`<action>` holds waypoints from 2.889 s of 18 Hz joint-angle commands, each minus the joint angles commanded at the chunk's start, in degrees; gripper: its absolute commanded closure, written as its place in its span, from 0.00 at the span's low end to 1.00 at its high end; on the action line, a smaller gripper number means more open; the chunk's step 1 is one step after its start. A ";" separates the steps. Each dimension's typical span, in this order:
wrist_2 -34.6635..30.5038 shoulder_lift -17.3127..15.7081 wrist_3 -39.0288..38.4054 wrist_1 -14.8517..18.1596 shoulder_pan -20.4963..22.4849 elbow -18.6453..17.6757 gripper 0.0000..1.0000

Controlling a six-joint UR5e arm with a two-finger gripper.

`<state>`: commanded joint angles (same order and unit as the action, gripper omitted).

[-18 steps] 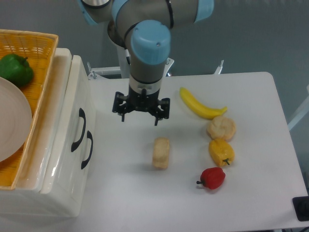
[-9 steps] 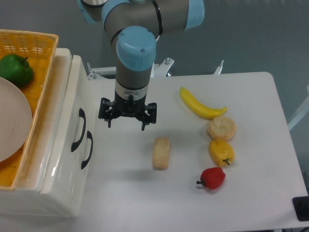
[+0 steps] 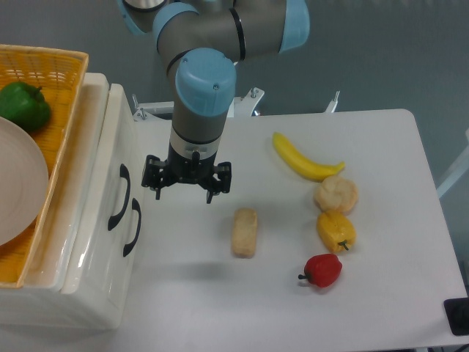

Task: Slide the top white drawer open

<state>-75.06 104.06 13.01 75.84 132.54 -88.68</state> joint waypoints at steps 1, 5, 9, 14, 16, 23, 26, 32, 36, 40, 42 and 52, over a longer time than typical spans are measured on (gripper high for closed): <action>0.09 0.09 -0.09 0.79 -0.18 0.00 0.00; 2.20 0.44 -0.18 1.76 -0.53 0.00 0.00; 2.20 0.53 -0.44 4.04 -1.06 0.00 0.00; 2.29 0.09 -0.36 5.81 -1.06 0.09 0.00; 2.64 0.09 -0.36 5.81 -1.06 0.17 0.00; 5.63 0.26 -0.18 5.63 -0.97 1.49 0.00; 6.15 0.44 -0.18 5.46 -1.06 1.49 0.00; 6.15 0.70 -0.18 5.37 -1.15 1.49 0.00; 6.07 0.88 -0.18 5.19 -1.32 1.49 0.00; 6.07 1.23 -0.18 5.19 -1.50 1.49 0.00; 6.07 1.32 -0.18 5.10 -1.59 1.49 0.00; 5.80 1.85 -0.18 5.10 -2.20 1.23 0.00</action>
<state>-69.26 105.91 12.83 80.95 130.34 -87.45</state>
